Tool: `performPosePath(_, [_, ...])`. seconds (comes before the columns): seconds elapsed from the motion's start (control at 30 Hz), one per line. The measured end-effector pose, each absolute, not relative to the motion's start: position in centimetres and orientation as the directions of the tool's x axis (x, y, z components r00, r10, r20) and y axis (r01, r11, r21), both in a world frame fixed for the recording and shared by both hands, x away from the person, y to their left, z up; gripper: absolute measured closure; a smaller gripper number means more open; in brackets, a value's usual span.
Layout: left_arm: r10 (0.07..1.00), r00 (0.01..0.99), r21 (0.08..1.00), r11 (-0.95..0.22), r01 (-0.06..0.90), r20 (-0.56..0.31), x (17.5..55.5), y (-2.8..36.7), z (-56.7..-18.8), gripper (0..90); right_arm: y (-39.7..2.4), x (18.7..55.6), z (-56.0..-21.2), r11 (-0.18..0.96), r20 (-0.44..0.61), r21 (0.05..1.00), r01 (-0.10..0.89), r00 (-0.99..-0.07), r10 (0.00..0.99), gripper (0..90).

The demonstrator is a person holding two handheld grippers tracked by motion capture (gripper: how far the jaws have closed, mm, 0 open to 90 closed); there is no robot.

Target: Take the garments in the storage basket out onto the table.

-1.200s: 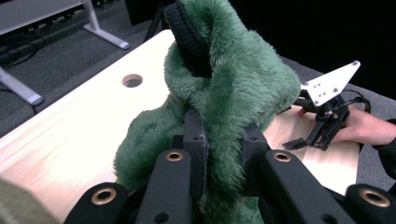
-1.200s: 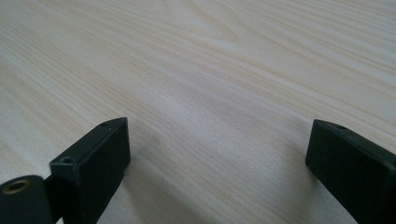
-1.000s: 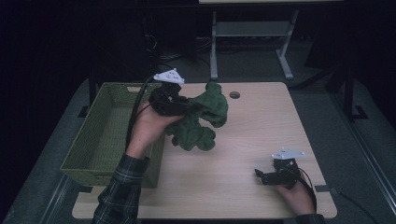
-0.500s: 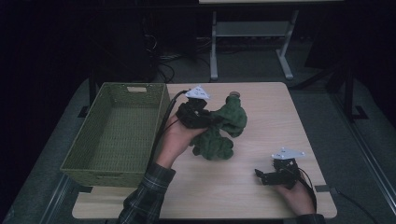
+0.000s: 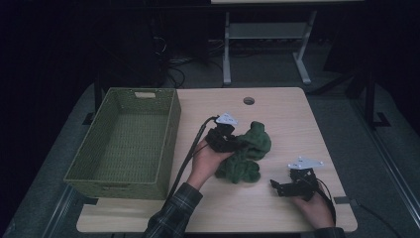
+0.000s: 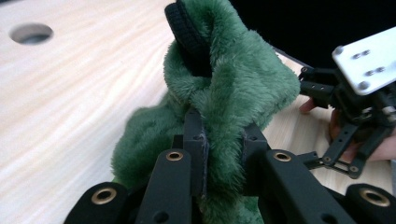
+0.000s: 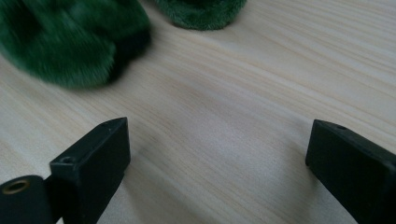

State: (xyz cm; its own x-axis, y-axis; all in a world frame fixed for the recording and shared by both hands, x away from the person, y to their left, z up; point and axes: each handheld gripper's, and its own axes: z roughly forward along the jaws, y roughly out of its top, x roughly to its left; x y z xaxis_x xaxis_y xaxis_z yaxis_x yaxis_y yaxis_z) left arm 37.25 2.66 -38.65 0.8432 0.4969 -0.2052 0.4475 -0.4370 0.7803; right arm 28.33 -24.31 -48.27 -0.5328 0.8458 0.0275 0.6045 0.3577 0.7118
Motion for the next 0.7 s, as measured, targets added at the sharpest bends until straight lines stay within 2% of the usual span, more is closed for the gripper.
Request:
performPosePath(0.37, [0.52, 0.83, 0.725, -0.492, 0.482, -0.199, 38.1, 1.0, -43.7, 77.3, -24.3, 28.3, -48.3, 0.357, 0.028, 0.712, 0.605, -0.532, 0.846, 6.2])
performPosePath(0.47, [0.517, 0.836, 0.721, -0.507, 0.472, -0.184, 38.1, 0.9, -44.1, 74.4, -24.3, 28.3, -48.3, 0.358, 0.027, 0.712, 0.604, -0.533, 0.846, 6.2])
performPosePath(0.63, [0.507, 0.843, 0.74, -0.495, 0.456, -0.181, 37.9, 1.6, -43.0, 49.4, -24.3, 28.3, -48.3, 0.358, 0.028, 0.712, 0.605, -0.533, 0.846, 6.2])
performPosePath(0.7, [0.505, 0.847, 0.751, -0.491, 0.441, -0.167, 37.6, 2.0, -42.4, 42.5, -24.3, 28.3, -48.3, 0.358, 0.028, 0.712, 0.605, -0.533, 0.846, 6.2])
